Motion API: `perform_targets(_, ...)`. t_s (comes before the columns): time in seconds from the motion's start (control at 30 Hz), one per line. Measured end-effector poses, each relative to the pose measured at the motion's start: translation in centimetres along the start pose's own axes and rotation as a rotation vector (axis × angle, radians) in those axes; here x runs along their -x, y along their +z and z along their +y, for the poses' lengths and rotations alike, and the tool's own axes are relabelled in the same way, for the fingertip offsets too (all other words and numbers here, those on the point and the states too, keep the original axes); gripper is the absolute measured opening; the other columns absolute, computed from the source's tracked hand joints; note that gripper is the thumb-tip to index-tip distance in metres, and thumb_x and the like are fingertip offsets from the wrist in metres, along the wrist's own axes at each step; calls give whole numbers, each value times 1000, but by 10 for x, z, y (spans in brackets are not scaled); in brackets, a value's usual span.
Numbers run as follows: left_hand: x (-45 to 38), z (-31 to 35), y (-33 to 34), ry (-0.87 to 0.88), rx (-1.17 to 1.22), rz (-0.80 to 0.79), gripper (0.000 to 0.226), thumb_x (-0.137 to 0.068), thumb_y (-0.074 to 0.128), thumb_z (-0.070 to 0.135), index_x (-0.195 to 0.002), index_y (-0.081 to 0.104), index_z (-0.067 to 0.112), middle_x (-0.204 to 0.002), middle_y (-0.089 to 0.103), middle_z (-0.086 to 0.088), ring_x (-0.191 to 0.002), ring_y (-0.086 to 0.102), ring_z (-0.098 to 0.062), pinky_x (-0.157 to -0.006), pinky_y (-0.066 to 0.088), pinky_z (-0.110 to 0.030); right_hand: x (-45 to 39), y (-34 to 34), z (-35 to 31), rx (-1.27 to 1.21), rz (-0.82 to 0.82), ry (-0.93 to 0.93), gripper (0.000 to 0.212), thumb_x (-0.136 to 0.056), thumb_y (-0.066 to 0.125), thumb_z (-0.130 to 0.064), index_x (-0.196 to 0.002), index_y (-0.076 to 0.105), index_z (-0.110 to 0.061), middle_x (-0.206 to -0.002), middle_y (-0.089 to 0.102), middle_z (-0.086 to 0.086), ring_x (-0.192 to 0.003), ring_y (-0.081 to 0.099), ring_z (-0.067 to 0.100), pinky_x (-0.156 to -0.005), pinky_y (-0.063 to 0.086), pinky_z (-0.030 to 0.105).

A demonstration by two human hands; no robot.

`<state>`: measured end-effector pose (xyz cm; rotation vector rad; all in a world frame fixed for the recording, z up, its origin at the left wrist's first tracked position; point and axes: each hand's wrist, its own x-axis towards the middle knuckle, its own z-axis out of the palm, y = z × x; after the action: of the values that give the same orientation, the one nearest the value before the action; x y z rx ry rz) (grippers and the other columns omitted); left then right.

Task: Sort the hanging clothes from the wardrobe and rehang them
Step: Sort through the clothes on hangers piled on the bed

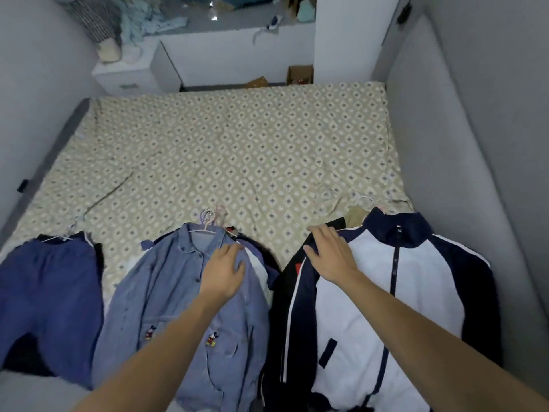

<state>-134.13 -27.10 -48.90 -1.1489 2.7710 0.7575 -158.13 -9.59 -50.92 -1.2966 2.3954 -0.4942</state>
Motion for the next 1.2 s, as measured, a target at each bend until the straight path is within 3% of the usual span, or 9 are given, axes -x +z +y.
perform_targets(0.2,6,-141,-31,-123,-8,20,44,-105,55,31,-147,50,18,-143,54,-9,-129,51,-35,-91,52,-50,-41,80,-106,18,-72,-80,51,-105,52,-40,-149,46,-16,-140,52,6,-124,50,29,-96,47,46)
perform_targets(0.33,-5,-236,-40,-155,20,-3,52,-106,54,37,-153,44,18,-151,49,-12,-132,50,-40,-90,54,-51,-70,138,-159,-44,-161,-16,50,-104,54,-41,-147,47,-16,-136,52,6,-122,52,31,-93,48,46)
perform_targets(0.5,-47,-340,-43,-223,-3,-68,56,-107,51,42,-155,41,15,-152,46,-16,-138,43,-40,-102,47,-54,-119,205,-192,-88,-297,168,63,-105,53,-47,-157,34,-18,-152,41,8,-136,45,32,-107,44,47)
perform_targets(0.6,-77,-386,-38,-219,10,-103,52,-107,50,40,-151,43,13,-146,48,-16,-131,45,-39,-98,47,-53,-143,241,-189,-57,-344,241,69,-105,53,-49,-160,27,-16,-158,37,13,-141,41,37,-113,40,49)
perform_targets(0.7,-103,-417,-26,-240,10,-166,55,-107,47,43,-155,38,16,-152,43,-14,-137,41,-37,-102,46,-51,-159,272,-179,-6,-379,299,71,-106,52,-46,-162,24,-13,-161,32,14,-146,35,36,-116,34,47)
perform_targets(0.87,-132,-443,-1,-233,30,-297,67,-107,44,50,-162,27,18,-161,36,-11,-146,35,-36,-111,42,-51,-173,306,-168,-21,-298,358,60,-102,62,-38,-151,39,-13,-149,44,14,-134,45,33,-98,45,42)
perform_targets(1.0,-145,-445,16,-202,-58,-239,61,-106,47,51,-155,38,16,-151,45,-13,-139,40,-37,-107,42,-51,-180,316,-165,-10,-193,367,55,-100,67,-35,-144,47,-8,-140,49,15,-130,45,37,-104,42,47)
perform_targets(1.1,-150,-446,22,-156,-97,-177,54,-103,54,50,-140,50,11,-136,51,-16,-127,42,-37,-100,40,-49,-183,319,-167,56,-228,343,27,-102,62,-30,-115,55,-8,-118,57,14,-111,51,36,-86,46,47)
perform_targets(1.2,-149,-447,19,-125,-102,-122,48,-102,57,49,-130,54,10,-128,53,-16,-119,44,-37,-98,39,-48,-179,320,-172,-1,-231,322,17,-106,54,-28,-101,52,-12,-98,61,12,-87,57,34,-73,50,49)
